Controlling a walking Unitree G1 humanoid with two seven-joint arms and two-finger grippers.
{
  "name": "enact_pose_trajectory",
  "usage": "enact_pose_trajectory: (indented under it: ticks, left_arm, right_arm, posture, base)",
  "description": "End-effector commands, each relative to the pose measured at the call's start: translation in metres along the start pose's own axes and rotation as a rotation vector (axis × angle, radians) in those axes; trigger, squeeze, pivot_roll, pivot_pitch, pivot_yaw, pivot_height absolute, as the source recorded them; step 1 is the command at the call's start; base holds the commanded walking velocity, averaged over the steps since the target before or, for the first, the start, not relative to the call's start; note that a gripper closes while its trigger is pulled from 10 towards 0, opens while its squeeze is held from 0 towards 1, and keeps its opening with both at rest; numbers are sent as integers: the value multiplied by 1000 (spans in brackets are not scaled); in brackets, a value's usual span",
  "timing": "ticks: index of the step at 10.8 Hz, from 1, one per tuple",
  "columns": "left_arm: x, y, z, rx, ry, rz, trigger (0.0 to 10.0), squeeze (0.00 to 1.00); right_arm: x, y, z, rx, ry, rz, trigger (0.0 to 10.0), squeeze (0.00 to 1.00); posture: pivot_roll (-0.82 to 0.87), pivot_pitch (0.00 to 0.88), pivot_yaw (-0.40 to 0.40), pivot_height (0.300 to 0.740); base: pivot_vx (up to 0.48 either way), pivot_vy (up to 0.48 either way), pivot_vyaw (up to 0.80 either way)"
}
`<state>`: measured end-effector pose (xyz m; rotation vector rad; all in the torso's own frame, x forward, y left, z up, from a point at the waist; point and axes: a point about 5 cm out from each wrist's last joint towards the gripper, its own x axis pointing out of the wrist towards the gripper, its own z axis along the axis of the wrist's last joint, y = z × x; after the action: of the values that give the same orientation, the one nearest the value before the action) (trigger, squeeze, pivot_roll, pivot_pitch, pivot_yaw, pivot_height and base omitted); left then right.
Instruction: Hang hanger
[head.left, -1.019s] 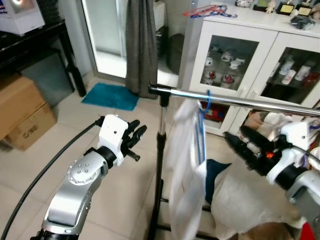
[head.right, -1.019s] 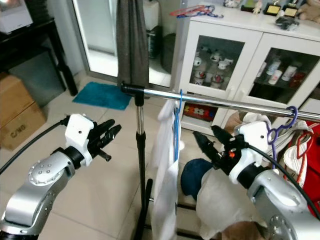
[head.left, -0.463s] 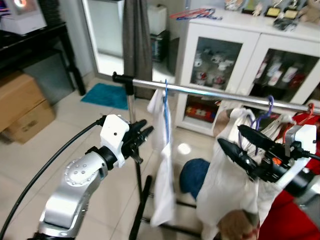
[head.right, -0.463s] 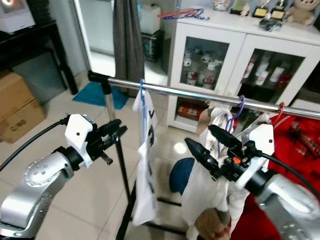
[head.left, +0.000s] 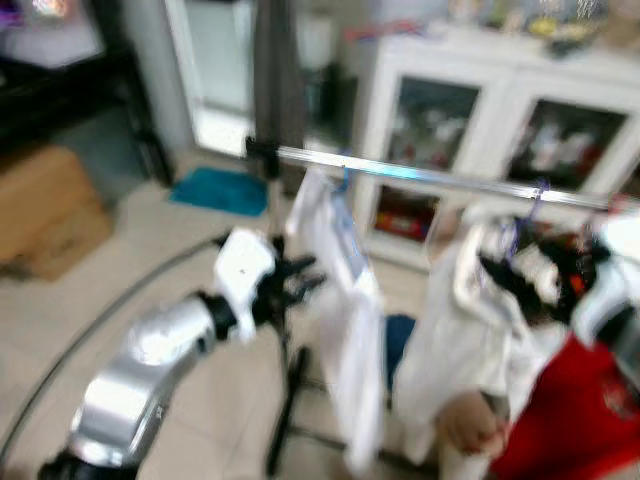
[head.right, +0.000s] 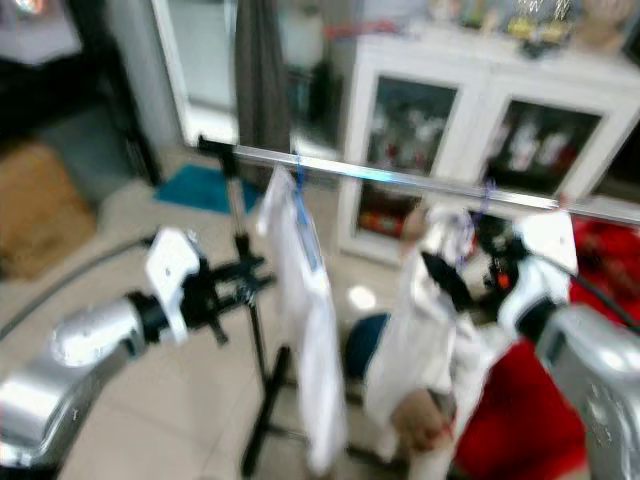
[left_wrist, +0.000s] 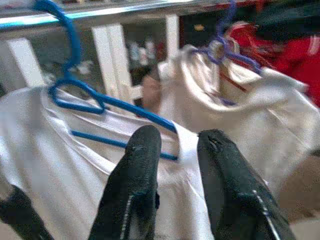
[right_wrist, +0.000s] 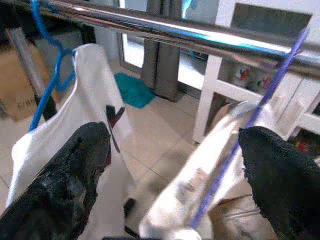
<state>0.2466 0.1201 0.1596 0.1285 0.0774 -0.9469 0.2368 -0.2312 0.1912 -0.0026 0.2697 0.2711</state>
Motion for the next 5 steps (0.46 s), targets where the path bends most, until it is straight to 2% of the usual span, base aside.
enact_pose_trajectory:
  ticks: [1, 2, 3, 4, 5]
  left_arm:
    - [1, 1, 4, 26, 5, -11, 10000, 1000]
    - [3, -1, 3, 44, 24, -32, 10000, 1000]
    - [4, -2, 3, 44, 29, -36, 10000, 224]
    - [4, -2, 3, 45, 30, -34, 10000, 133]
    - [5, -2, 3, 46, 30, -30, 10000, 129]
  right_arm:
    - [4, -1, -8, 25, 63, -26, 10000, 443]
    - [20, 4, -8, 43, 82, -69, 10000, 0]
    - [34, 0, -8, 5, 129, -197, 10000, 0]
    - [39, -5, -5, 47, 126, -272, 10000, 0]
    - [41, -9, -2, 80, 140, -324, 10000, 0]
  posture:
    - [-53, 0, -14, 740]
    - [-52, 0, -17, 740]
    - [-48, 0, -21, 740]
    - [-43, 0, -26, 740]
    - [-38, 0, -32, 740]
  base:
    - [0, 0, 0]
    - [0, 0, 0]
    - [0, 0, 0]
    - [0, 0, 0]
    - [0, 0, 0]
